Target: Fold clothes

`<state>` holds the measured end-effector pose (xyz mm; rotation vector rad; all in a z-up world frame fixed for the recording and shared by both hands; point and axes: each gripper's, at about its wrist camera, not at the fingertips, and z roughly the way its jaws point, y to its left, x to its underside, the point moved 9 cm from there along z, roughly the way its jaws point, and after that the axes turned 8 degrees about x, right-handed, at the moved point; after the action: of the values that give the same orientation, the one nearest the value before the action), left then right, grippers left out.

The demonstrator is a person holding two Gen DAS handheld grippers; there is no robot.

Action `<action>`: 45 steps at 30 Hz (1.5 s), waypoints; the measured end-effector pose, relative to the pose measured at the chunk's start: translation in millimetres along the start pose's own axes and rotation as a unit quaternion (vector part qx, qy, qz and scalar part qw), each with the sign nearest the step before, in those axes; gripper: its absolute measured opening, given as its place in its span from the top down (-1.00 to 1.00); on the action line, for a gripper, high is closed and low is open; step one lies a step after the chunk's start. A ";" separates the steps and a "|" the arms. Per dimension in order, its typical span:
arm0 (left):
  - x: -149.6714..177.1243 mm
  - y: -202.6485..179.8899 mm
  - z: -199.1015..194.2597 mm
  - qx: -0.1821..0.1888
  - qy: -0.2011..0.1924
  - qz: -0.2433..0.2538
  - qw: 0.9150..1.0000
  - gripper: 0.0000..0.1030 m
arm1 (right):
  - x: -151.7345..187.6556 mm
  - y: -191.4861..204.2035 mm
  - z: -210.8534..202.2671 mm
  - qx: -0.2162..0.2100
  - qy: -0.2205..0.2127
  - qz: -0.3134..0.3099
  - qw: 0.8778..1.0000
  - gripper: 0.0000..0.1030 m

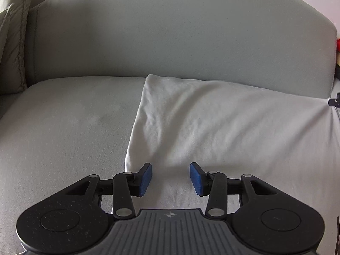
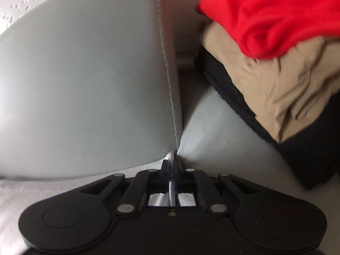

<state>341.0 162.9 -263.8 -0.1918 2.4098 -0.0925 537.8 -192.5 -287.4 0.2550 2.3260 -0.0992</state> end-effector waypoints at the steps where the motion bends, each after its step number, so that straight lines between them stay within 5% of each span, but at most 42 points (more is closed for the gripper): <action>1: -4.3 2.4 -1.4 0.001 -0.006 -0.005 1.000 0.19 | 0.6 1.9 -0.3 -0.008 0.005 0.002 1.000 0.90; 3: -21.0 9.4 -5.4 0.007 -0.030 -0.018 0.999 0.12 | 2.5 0.8 -1.4 -0.032 0.022 0.025 0.999 0.80; 5: -42.4 21.3 -10.4 0.012 -0.055 -0.033 0.998 -0.03 | 3.5 -3.1 -5.5 -0.079 0.043 0.066 0.994 0.29; 7: -66.9 34.3 -7.2 0.012 -0.072 -0.044 0.996 -0.20 | 3.0 -7.3 -13.4 -0.124 0.058 0.105 0.985 -0.02; 10: -97.8 52.3 13.4 0.022 -0.067 -0.074 0.995 -0.23 | 4.2 -14.6 -22.5 -0.150 0.074 0.139 0.976 -0.19; 17: -114.3 78.3 85.1 0.060 0.010 -0.163 0.985 0.01 | 10.3 -28.4 -23.9 -0.169 0.105 0.161 0.967 -0.04; 22: -120.9 70.5 95.2 0.034 0.007 -0.107 0.994 0.13 | 12.4 -35.3 -13.4 -0.167 0.112 0.163 0.966 0.37; 24: -123.7 67.4 95.8 0.023 0.005 -0.083 0.996 0.62 | 12.6 -36.7 -9.9 -0.174 0.111 0.172 0.963 0.43; 26: -125.0 63.3 96.2 0.030 0.006 -0.066 0.997 0.89 | 12.3 -35.4 -7.7 -0.179 0.109 0.175 0.962 0.43; 28: -125.5 60.5 93.3 0.019 -0.004 -0.046 0.999 0.90 | 12.3 -31.6 -6.7 -0.171 0.105 0.163 0.966 0.51; 31: -127.0 62.8 83.3 -0.040 -0.033 -0.010 0.999 0.91 | 11.3 -27.2 -9.8 -0.120 0.073 0.110 0.984 0.94; 35: -129.8 53.5 85.9 -0.127 -0.052 0.098 0.986 0.91 | 11.9 -18.9 -19.5 -0.047 -0.001 0.032 0.998 0.94; 40: -118.9 52.4 104.7 -0.161 -0.026 0.121 0.979 0.87 | 20.8 -9.1 -21.0 -0.003 -0.014 -0.009 1.000 0.93; 42: -120.5 52.0 100.8 -0.163 -0.027 0.117 0.979 0.64 | 19.9 -9.8 -28.5 -0.008 0.000 -0.008 1.000 0.76; 45: -125.1 57.0 73.7 -0.138 -0.043 0.087 0.986 0.59 | 16.6 -22.1 -62.1 -0.028 -0.003 0.018 0.999 0.31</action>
<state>476.1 238.6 -244.0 -0.1080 2.3348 0.3254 478.1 -202.3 -256.4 0.2692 2.3127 -0.0169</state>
